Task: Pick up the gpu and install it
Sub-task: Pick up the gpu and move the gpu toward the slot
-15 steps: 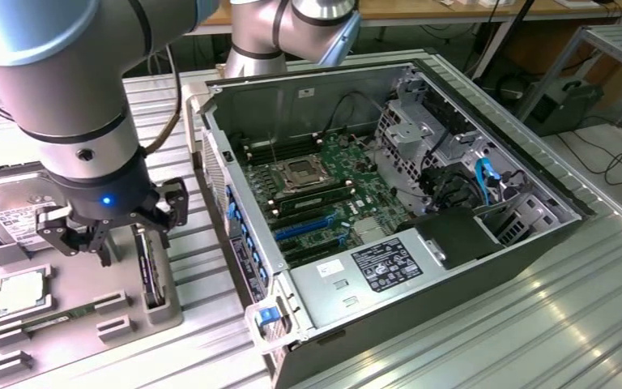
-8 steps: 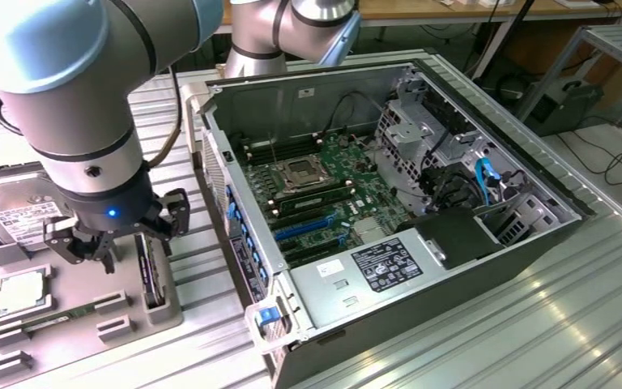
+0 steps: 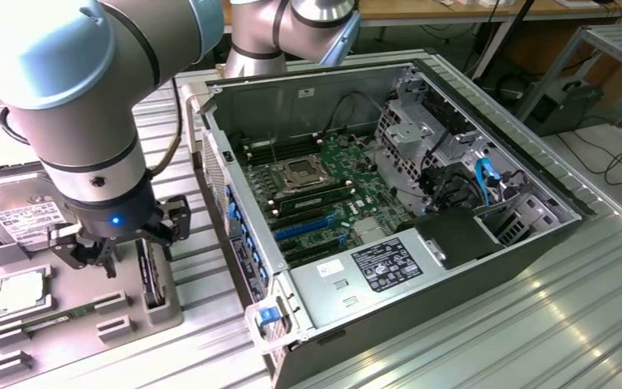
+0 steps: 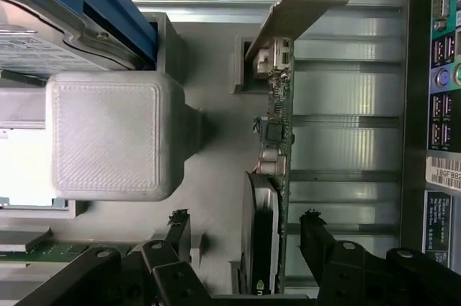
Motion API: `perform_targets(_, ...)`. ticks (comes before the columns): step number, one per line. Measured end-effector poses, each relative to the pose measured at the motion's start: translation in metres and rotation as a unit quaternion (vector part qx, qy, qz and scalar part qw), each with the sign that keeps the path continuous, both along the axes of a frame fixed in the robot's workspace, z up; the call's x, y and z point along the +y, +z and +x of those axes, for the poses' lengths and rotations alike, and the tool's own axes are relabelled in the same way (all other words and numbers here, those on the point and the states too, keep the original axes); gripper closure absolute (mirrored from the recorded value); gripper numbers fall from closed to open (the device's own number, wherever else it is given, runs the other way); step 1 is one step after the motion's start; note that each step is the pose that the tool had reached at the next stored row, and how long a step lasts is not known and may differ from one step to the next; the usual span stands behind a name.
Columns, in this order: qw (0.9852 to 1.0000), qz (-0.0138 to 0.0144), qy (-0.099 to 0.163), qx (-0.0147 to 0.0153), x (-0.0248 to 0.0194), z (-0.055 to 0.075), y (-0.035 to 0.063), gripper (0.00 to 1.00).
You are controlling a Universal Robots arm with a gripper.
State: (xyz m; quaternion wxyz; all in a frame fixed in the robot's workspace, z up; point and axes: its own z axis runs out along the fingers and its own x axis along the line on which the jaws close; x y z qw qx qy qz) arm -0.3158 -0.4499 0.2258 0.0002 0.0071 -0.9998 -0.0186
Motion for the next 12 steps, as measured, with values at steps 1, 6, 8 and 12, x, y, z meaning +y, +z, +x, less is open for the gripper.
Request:
perform_targets(1, 1.0, -0.0001, 0.0, 0.0003, 0.0, 0.0001, -0.0008, 0.28)
perform_targets(6, 0.9999, -0.0003, -0.014, 0.0004, 0.0021, 0.001, -0.0046, 0.28)
perform_targets(8, 0.9998, -0.0003, -0.02, 0.0003, 0.0027, 0.0011, -0.0058, 0.28)
perform_targets(12, 0.9998, -0.0004, -0.022, 0.0005, 0.003, 0.0015, -0.0063, 0.28)
